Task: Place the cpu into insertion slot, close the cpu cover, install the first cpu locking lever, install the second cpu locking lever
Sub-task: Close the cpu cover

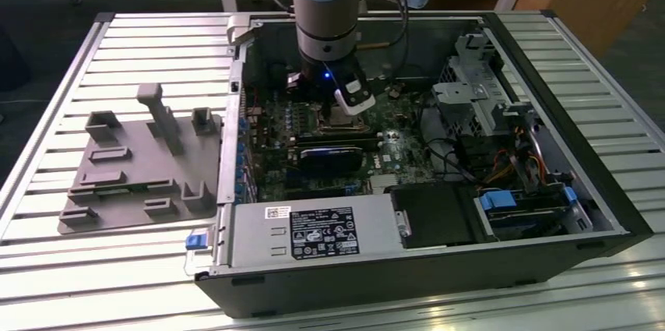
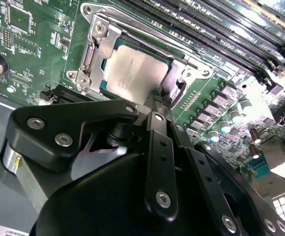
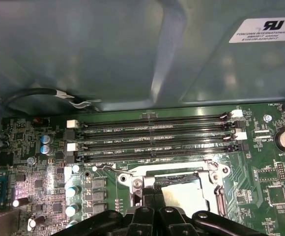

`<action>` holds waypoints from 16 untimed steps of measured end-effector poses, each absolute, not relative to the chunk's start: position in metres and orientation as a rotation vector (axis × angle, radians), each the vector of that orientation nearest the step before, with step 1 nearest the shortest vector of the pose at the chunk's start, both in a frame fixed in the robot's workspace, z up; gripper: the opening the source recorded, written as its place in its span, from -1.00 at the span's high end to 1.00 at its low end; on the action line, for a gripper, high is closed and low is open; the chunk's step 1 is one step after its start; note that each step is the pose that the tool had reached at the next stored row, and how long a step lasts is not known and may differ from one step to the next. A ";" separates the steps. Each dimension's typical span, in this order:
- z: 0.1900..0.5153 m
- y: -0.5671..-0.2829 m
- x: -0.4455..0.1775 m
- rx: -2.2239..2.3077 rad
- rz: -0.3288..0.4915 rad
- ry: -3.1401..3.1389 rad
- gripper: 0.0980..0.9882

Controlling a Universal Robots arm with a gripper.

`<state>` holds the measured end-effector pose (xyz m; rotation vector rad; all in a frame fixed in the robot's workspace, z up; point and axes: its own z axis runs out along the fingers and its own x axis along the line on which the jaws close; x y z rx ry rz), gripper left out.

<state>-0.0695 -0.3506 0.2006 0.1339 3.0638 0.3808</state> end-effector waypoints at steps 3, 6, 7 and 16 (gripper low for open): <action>0.199 -0.351 -0.071 0.134 0.390 3.061 0.99; 0.198 -0.351 -0.073 0.134 0.399 3.060 0.99; 0.198 -0.351 -0.074 0.134 0.401 3.059 0.99; 0.197 -0.351 -0.075 0.134 0.405 3.058 0.99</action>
